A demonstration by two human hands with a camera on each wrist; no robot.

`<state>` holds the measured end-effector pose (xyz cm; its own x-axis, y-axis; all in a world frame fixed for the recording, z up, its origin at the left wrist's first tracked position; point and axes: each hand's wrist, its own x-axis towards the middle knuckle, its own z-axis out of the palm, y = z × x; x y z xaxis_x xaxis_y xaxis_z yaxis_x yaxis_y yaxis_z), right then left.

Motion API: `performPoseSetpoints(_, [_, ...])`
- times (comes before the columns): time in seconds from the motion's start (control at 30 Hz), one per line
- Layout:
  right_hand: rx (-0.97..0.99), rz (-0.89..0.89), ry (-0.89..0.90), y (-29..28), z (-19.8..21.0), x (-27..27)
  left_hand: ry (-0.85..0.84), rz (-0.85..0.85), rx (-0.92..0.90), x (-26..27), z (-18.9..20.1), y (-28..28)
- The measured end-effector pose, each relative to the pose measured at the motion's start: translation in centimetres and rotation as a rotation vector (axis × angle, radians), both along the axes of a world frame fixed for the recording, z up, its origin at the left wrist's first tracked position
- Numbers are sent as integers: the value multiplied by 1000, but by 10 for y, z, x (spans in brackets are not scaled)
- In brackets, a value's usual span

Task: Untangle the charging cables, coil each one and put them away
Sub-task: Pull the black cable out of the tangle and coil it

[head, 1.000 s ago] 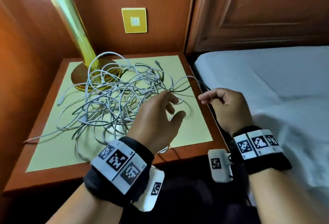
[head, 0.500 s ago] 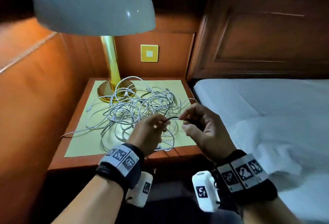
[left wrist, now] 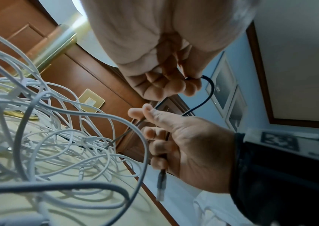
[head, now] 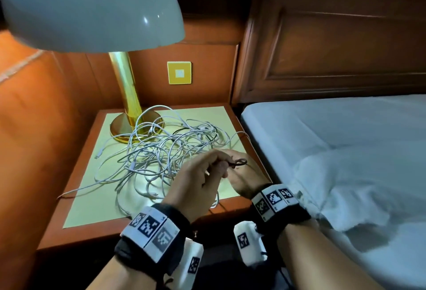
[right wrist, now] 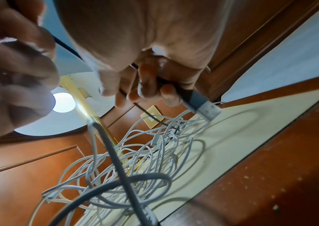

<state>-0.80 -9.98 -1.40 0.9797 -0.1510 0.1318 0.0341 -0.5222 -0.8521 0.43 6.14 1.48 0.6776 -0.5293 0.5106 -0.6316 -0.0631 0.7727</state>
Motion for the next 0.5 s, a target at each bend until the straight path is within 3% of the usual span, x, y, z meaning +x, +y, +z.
performPoseSetpoints(0.07, [7, -173, -82, -6, -3, 5, 90, 30, -15, 4, -1, -3])
performPoseSetpoints(0.13, [44, -338, -136, -17, -7, 9, 171, 40, 96, 7, -6, -6])
performPoseSetpoints(0.23, [111, -437, -171, -32, -10, 13, 97, 7, 693, 12, -20, -8])
performPoseSetpoints(0.3, [279, -421, -208, -36, -10, 13, 46, 0, 1037, 17, -30, -7])
performPoseSetpoints(0.4, [385, -433, -224, -39, -3, 8, 97, 0, 1148, 25, -37, -7])
performPoseSetpoints(0.5, [254, -476, -213, -44, 0, 4, 119, 23, 1121, 27, -37, -10])
